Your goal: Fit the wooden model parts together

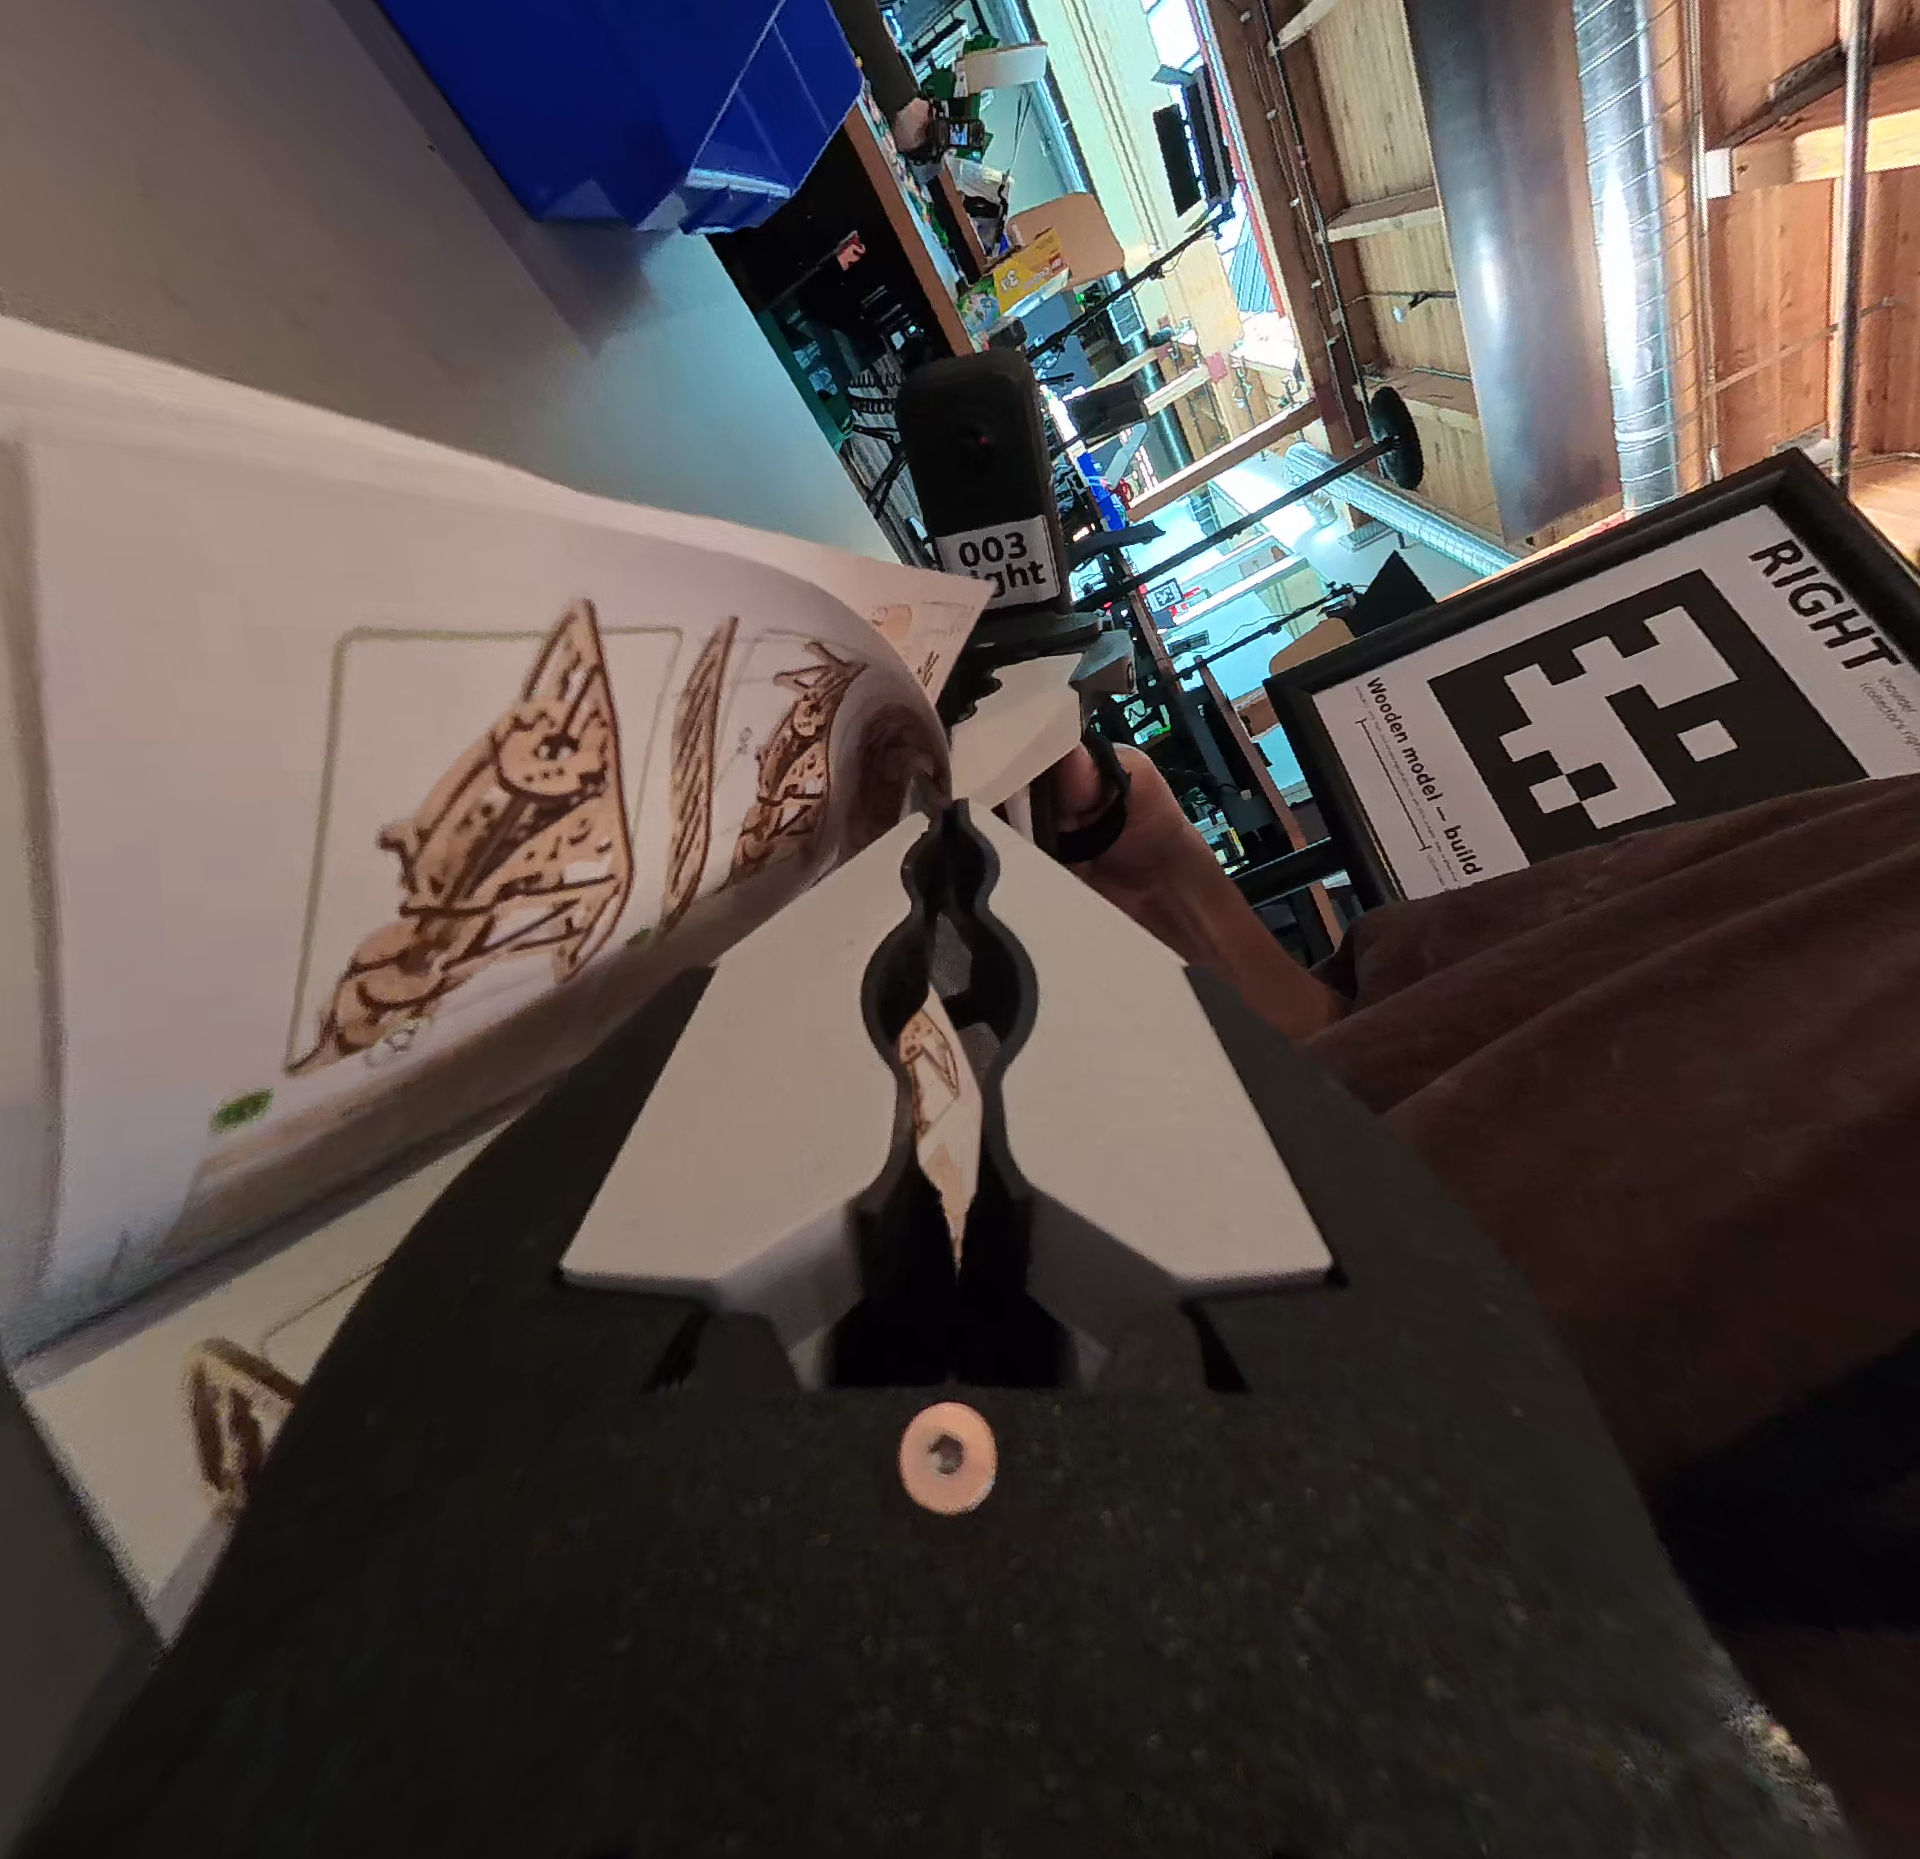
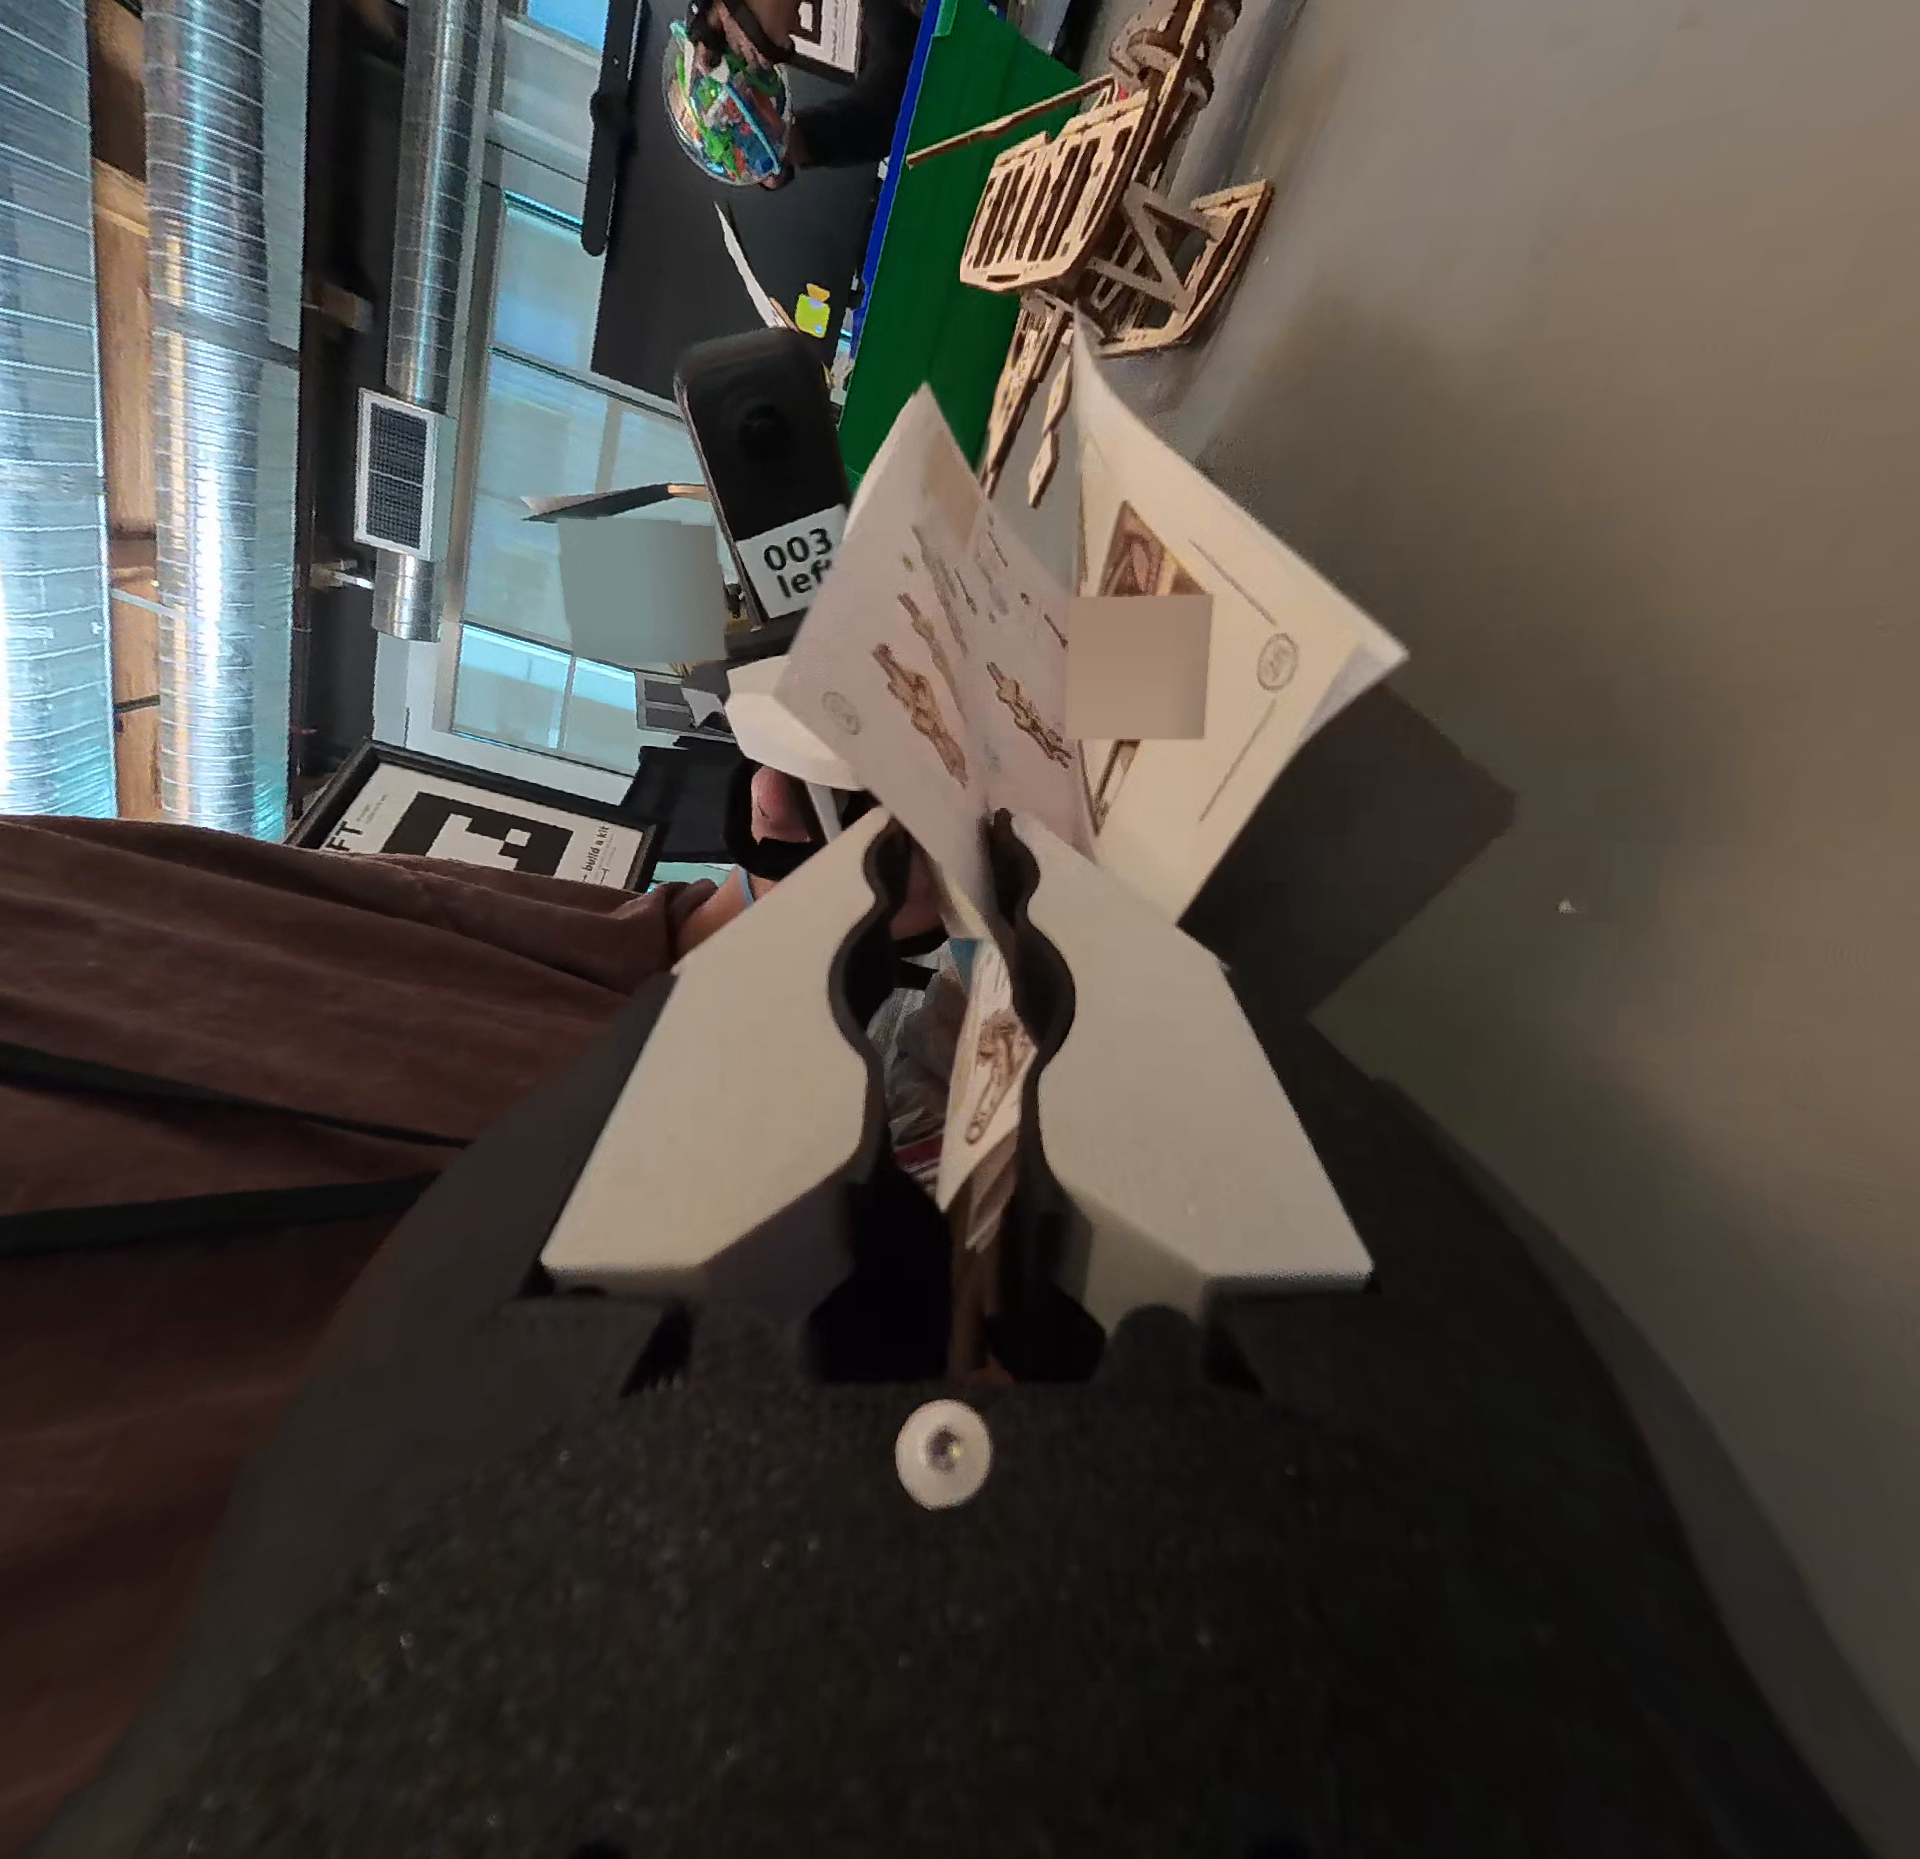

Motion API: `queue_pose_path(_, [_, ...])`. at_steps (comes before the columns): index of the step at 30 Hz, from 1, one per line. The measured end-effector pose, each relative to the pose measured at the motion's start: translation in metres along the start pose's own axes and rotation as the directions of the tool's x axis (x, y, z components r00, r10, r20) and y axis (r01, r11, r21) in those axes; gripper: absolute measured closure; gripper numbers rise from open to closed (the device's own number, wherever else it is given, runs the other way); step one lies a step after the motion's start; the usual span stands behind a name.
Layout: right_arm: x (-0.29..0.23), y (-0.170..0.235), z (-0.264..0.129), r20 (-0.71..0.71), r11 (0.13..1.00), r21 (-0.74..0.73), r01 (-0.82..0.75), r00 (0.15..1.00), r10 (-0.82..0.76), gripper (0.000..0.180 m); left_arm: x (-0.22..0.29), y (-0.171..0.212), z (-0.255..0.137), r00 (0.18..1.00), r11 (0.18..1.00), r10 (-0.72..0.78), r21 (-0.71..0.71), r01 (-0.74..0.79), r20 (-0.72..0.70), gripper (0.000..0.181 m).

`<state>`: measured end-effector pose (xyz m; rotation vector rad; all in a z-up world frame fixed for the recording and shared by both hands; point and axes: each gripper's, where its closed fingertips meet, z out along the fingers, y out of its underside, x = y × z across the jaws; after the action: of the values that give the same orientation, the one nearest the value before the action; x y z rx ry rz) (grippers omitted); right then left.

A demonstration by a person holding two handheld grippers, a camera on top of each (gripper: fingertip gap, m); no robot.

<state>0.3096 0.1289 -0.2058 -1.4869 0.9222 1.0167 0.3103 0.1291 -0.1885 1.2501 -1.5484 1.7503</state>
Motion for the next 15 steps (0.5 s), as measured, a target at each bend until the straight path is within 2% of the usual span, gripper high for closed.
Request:
queue_pose_path(6, [0.004,-0.01,-0.005,-0.014,0.998,0.057,-0.01,1.0,0.011,0.159,-0.002,-0.001,-0.002,1.0,1.0,0.002,-0.008,-0.001,0.014,0.181])
queue_pose_path(9, [0.005,-0.026,-0.022,-0.144,0.983,0.08,0.166,0.978,-0.154,0.15,-0.008,0.003,-0.003,0.998,0.998,-0.022,-0.06,0.025,0.051,0.181])
queue_pose_path(10, [0.004,-0.032,-0.028,-0.224,0.96,0.067,0.272,0.942,-0.251,0.145,-0.011,0.005,-0.003,0.997,0.995,-0.045,-0.083,0.05,0.07,0.181])
queue_pose_path(12, [-0.005,-0.042,-0.038,-0.356,0.864,-0.02,0.504,0.804,-0.477,0.137,-0.011,0.004,-0.005,0.996,0.992,-0.062,-0.102,0.069,0.069,0.181])
queue_pose_path(15, [-0.028,-0.018,-0.023,-0.309,0.664,-0.275,0.696,0.59,-0.746,0.132,-0.009,-0.002,-0.006,0.994,0.991,-0.087,-0.095,0.092,0.06,0.181])
